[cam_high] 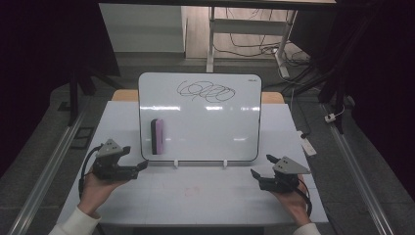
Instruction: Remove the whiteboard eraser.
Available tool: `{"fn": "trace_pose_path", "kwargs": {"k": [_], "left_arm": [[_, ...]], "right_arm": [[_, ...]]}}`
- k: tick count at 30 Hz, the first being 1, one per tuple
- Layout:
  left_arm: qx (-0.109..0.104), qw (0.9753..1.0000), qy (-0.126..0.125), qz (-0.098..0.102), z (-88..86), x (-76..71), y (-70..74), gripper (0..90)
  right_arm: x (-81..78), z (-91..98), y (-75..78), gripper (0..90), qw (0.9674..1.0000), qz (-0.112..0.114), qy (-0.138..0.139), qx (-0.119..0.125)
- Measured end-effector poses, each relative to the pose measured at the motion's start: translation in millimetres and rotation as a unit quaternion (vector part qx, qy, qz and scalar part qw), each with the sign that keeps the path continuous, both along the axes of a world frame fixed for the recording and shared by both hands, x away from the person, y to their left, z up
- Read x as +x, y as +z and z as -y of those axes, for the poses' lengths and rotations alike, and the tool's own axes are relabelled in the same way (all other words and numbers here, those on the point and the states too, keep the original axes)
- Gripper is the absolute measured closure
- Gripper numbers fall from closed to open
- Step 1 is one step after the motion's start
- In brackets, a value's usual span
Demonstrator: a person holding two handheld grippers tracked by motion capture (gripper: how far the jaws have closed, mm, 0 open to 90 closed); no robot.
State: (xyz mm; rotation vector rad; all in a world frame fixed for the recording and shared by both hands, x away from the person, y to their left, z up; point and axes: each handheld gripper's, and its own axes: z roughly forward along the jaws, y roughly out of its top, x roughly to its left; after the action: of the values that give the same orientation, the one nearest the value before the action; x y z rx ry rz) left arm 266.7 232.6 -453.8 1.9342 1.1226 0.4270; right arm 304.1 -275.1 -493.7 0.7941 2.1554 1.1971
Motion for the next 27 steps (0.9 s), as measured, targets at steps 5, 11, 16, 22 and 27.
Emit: {"fn": "trace_pose_path", "kwargs": {"k": [5, 11, 16, 22, 27], "left_arm": [[-0.002, 1.0000, 0.002, -0.007, 6.4, 20.3, 12.4, 16.7], [0.001, 1.0000, 0.005, 0.003, 17.6, 37.9, 23.0, 18.0], [0.007, 0.9998, 0.013, 0.010, 26.9, 50.5, 26.6, 19.9], [0.003, 0.9995, 0.027, 0.014, 36.3, 64.9, 30.1, 26.9], [-0.001, 0.9992, 0.038, 0.014, 41.0, 73.4, 29.8, 32.5]], "right_arm": [[-0.3, -0.7, 0.2, 20.8, 1.0000, 0.000, -0.001, -0.001], [0.0, -0.5, -0.7, 20.7, 1.0000, 0.001, -0.002, -0.003], [-0.1, -1.4, -1.5, 20.7, 1.0000, 0.000, -0.002, -0.004], [-0.7, -3.5, -2.1, 20.7, 1.0000, 0.000, -0.001, -0.009], [-0.4, -3.6, -3.4, 20.5, 0.9999, -0.001, -0.002, -0.010]]}}
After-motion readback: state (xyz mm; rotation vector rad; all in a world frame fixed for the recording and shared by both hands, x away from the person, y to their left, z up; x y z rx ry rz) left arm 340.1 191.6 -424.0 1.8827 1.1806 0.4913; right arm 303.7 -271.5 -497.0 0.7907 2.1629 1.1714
